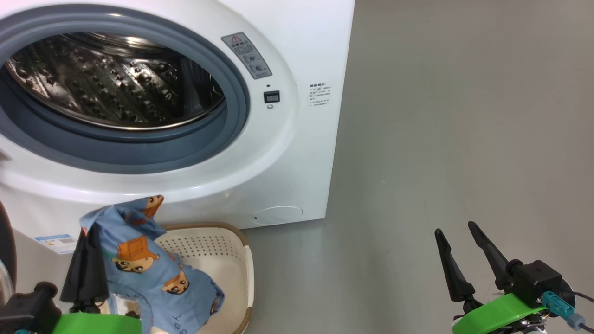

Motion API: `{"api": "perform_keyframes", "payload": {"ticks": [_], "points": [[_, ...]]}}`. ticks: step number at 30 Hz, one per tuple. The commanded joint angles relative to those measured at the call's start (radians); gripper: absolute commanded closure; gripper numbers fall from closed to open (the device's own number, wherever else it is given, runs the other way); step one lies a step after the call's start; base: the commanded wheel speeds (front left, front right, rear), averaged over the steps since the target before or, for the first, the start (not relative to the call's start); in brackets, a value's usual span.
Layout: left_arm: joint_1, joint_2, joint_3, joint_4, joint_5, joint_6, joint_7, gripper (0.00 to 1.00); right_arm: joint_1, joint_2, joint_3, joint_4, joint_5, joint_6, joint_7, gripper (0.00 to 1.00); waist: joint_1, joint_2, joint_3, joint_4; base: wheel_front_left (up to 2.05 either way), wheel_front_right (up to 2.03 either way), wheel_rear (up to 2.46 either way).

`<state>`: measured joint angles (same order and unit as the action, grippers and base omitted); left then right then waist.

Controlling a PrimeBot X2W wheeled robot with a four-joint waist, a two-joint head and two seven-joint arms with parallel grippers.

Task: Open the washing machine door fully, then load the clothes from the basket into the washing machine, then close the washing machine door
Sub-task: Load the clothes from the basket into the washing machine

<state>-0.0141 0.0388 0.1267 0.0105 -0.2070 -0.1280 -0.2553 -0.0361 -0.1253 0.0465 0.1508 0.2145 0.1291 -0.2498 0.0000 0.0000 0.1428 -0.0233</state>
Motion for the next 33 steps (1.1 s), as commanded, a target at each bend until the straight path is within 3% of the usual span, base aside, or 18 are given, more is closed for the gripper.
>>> {"api": "perform_keyframes", "payload": {"ticks": [1,15,24,33], "points": [[-0.005,0.012,0.037,-0.034,0.008,-0.001,-0.006,1.0,-0.001,-0.006,0.023,-0.027,0.0,0.002,-0.012,0.0,0.0,0.0,0.002,0.0,0.0,0.0,0.0],[-0.146,0.021,0.026,0.055,0.007,-0.002,-0.006,1.0,-0.026,-0.009,0.028,-0.038,0.0,0.002,-0.012,0.0,0.0,0.0,0.072,-0.019,0.0,0.0,0.0],[-0.335,0.098,0.014,0.189,0.004,-0.002,-0.006,1.0,-0.055,-0.008,0.033,-0.045,-0.002,0.002,-0.012,0.0,0.0,0.0,0.143,-0.057,0.0,0.0,0.0],[-0.673,0.218,-0.029,0.439,-0.038,-0.003,-0.006,1.0,-0.095,-0.005,0.038,-0.054,-0.003,0.002,-0.012,0.0,0.0,0.0,0.254,-0.095,0.0,0.0,0.0]]}}
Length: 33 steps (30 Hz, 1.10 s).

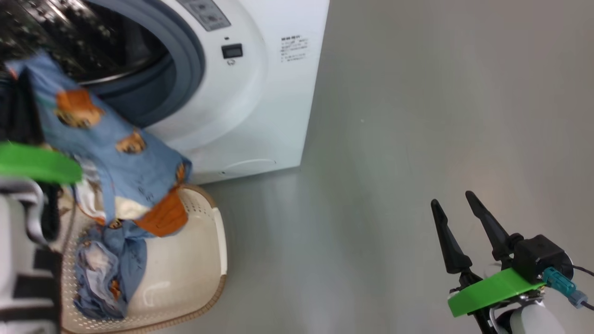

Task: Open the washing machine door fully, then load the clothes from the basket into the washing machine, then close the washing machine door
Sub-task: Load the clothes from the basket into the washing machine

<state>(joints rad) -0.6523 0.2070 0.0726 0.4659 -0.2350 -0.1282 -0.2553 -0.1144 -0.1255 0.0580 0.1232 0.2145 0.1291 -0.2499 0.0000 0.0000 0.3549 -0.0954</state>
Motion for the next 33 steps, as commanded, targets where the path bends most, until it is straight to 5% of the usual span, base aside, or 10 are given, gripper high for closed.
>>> {"api": "perform_keyframes", "payload": {"ticks": [1,16,33], "points": [[-0.066,0.061,0.022,0.01,-0.01,-0.002,-0.006,1.0,-0.02,-0.005,0.026,-0.027,-0.003,0.002,-0.012,0.0,0.0,0.0,0.053,-0.026,0.0,0.0,0.0],[-0.442,0.113,-0.049,0.302,-0.057,-0.002,0.015,1.0,-0.053,0.016,0.0,-0.064,-0.009,0.002,-0.012,0.0,0.0,0.0,0.282,-0.05,0.0,0.0,0.0],[-0.677,0.137,-0.112,0.343,0.015,0.034,-0.006,1.0,-0.095,0.035,0.014,-0.082,-0.019,0.002,-0.012,0.0,0.0,0.0,0.434,-0.041,0.0,0.0,0.0]]}}
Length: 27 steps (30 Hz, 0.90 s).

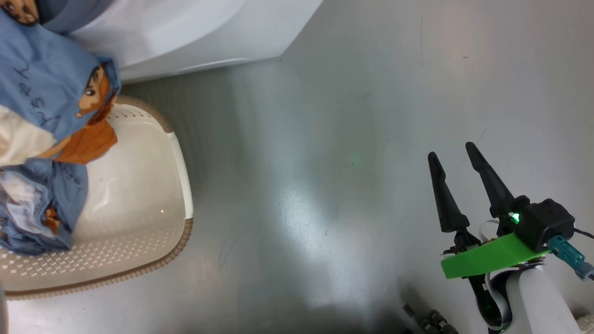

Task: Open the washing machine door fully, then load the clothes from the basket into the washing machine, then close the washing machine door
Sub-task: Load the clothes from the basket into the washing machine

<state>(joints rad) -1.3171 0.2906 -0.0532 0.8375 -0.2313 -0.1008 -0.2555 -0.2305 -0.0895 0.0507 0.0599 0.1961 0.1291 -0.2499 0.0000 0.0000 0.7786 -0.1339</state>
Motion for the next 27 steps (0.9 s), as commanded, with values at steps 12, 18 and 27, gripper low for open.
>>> {"api": "perform_keyframes", "payload": {"ticks": [12,18,27], "points": [[0.002,0.053,0.064,-0.398,0.126,0.027,-0.006,1.0,0.006,0.001,0.044,-0.013,0.005,0.002,-0.012,0.0,0.0,0.0,0.031,-0.02,0.0,0.0,0.0],[0.04,0.024,0.09,-0.436,0.138,0.015,-0.006,1.0,-0.007,0.001,0.053,-0.008,0.008,0.002,-0.012,0.0,0.0,0.0,0.03,-0.026,0.0,0.0,0.0],[0.075,-0.024,0.114,-0.336,0.123,-0.004,-0.006,0.0,-0.014,0.004,0.042,-0.002,0.011,0.002,-0.012,0.0,0.0,0.0,0.001,-0.007,0.0,0.0,0.0]]}}
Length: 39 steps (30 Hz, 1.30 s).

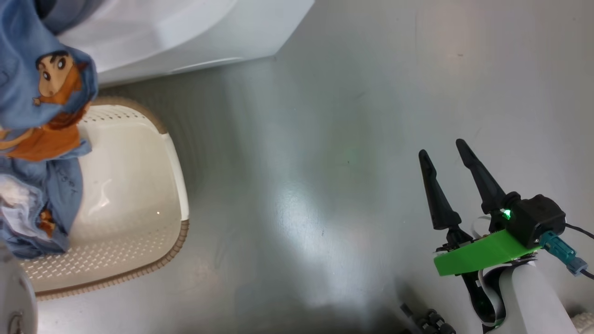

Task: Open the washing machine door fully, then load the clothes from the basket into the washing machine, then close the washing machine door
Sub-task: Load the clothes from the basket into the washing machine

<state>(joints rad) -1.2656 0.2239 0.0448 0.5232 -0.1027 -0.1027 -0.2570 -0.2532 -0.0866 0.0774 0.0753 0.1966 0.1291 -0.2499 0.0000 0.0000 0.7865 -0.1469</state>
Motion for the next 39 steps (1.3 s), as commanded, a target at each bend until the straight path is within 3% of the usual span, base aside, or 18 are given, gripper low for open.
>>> {"api": "perform_keyframes", "payload": {"ticks": [1,22,31,39], "points": [[0.028,0.04,0.018,-0.017,-0.006,-0.004,-0.005,0.0,0.005,0.001,0.014,-0.018,0.011,0.002,-0.012,0.0,0.0,0.0,-0.01,0.008,0.0,0.0,0.0],[0.236,-0.023,0.055,0.018,-0.04,-0.025,-0.005,0.0,0.014,-0.013,-0.013,-0.005,0.01,0.002,-0.012,0.0,0.0,0.0,-0.188,0.091,0.0,0.0,0.0],[0.472,-0.063,0.072,-0.119,-0.085,-0.028,-0.005,0.0,0.056,-0.006,-0.025,-0.013,0.005,0.002,-0.012,0.0,0.0,0.0,-0.287,0.1,0.0,0.0,0.0],[0.659,-0.103,0.126,-0.26,-0.128,-0.028,-0.005,0.0,0.07,-0.004,-0.026,-0.021,0.003,0.002,-0.012,0.0,0.0,0.0,-0.306,0.101,0.0,0.0,0.0]]}}
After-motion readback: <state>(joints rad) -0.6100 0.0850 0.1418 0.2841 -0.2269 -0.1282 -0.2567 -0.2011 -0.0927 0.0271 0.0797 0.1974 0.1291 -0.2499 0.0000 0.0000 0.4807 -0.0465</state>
